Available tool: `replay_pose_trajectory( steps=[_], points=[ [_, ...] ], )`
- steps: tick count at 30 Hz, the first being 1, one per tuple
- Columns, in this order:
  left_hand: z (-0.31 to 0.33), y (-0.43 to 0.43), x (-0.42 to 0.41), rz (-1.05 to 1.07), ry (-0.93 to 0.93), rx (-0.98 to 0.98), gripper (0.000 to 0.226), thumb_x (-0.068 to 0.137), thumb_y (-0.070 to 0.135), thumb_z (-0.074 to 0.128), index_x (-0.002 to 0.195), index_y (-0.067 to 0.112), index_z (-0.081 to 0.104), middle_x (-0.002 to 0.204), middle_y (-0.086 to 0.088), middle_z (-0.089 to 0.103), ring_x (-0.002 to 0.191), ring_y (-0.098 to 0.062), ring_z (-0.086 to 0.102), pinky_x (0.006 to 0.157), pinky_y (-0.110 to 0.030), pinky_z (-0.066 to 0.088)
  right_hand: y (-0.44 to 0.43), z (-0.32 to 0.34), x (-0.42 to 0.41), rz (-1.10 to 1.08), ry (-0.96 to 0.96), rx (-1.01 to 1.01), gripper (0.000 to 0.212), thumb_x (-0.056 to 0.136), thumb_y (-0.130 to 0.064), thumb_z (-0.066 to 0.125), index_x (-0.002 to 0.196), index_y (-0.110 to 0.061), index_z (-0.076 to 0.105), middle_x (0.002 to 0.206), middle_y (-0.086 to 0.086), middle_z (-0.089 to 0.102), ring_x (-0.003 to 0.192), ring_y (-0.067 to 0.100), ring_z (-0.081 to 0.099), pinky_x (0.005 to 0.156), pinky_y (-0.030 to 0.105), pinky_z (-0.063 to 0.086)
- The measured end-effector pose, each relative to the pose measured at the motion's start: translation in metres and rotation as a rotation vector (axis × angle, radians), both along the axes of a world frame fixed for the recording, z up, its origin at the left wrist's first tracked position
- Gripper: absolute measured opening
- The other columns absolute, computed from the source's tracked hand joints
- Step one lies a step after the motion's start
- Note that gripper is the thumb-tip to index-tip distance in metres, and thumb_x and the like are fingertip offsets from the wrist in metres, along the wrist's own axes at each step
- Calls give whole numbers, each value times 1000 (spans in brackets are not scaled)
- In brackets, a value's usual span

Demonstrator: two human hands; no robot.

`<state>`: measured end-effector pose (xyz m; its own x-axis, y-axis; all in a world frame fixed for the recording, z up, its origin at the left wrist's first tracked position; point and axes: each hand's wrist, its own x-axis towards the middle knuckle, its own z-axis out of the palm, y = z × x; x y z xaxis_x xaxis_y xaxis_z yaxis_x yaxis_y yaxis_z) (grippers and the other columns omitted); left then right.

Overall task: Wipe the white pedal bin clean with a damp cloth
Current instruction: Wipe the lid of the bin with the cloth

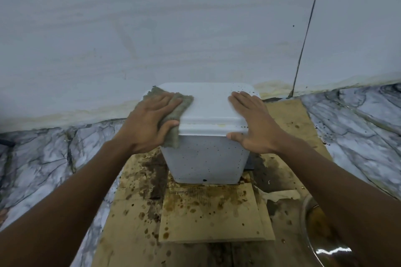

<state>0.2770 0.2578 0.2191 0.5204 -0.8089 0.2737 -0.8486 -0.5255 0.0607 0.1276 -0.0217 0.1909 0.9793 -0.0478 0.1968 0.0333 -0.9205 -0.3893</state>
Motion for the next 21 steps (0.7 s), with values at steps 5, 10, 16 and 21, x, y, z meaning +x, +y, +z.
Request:
replay_pose_trajectory(
  steps=[5, 10, 16, 21],
  points=[
    [-12, -68, -32, -22, -87, 9, 61, 102, 53, 33, 151, 18, 43, 151, -6, 51, 141, -25, 43, 115, -49, 35, 3, 0, 2, -25, -13, -7, 100, 89, -45, 71, 161, -15, 9, 170, 1, 3, 156, 16, -5, 120, 28, -14],
    [-11, -69, -36, -74, -41, -35, 59, 101, 52, 36, 152, 22, 42, 153, -4, 47, 143, -24, 40, 119, -45, 30, 3, 3, -3, -5, -12, 14, 98, 89, -45, 72, 160, -15, 11, 169, 0, 5, 156, 15, -3, 121, 28, -11],
    [-6, -2, -13, 79, -3, -77, 60, 100, 53, 43, 152, 25, 42, 157, -3, 42, 147, -21, 34, 122, -45, 26, 5, 3, -2, -2, 6, 11, 99, 91, -48, 69, 161, -17, 8, 170, -2, 0, 155, 13, -8, 119, 24, -15],
    [-2, -45, -35, 100, -49, -70, 68, 96, 59, 44, 149, 17, 47, 151, -10, 49, 142, -29, 41, 119, -45, 25, 6, 1, -2, -24, 12, -17, 103, 83, -59, 59, 161, -14, 8, 170, 2, 1, 156, 18, -7, 123, 32, -11]
  ],
)
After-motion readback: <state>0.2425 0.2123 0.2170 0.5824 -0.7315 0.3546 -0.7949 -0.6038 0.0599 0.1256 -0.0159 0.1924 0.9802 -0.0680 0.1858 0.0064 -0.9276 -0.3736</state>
